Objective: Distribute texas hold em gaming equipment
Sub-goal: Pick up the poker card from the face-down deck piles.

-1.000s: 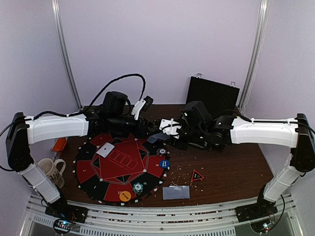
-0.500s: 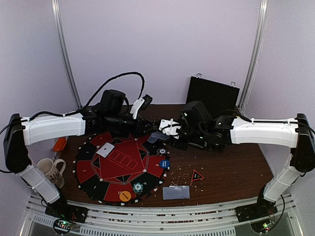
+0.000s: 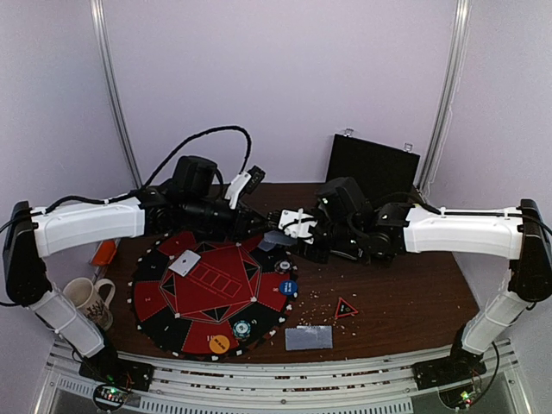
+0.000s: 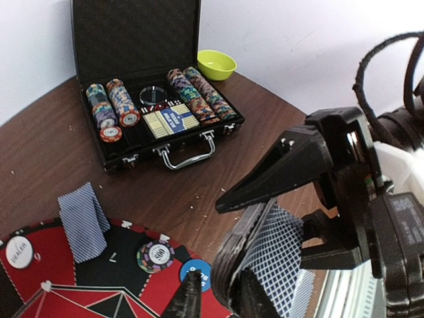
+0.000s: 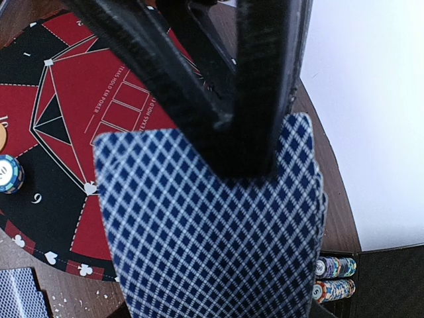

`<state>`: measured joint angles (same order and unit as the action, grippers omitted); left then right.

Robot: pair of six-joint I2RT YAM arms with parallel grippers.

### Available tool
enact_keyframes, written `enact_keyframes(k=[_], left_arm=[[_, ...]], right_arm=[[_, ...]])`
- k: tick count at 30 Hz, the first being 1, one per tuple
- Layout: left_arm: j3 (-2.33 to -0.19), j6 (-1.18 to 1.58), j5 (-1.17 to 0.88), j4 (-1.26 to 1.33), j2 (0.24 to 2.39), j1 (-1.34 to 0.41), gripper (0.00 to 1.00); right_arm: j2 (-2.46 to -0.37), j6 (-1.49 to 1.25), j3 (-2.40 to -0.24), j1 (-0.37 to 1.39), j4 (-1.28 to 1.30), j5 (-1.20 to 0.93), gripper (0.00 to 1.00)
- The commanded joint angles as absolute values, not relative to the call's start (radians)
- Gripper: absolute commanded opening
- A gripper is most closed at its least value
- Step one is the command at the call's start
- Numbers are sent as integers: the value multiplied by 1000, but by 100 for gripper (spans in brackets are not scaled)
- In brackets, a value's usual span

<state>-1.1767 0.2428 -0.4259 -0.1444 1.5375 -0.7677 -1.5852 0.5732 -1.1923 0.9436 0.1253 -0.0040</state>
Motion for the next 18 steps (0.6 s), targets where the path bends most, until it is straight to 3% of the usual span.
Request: enact_keyframes(k=[1,8,18], left_arm=[[-1205,230,-418,-137,1507,-763,14],[-1212,230,-508,-130,1528,-763,0],[-1162,124,-499,-118,1415,-753,0]], right_arm=[[-1583,572,-1212,949,120,15,51],[-1582,574,-1209,948,120,23,51],[-1563,569,-1181,926,120,22,51]])
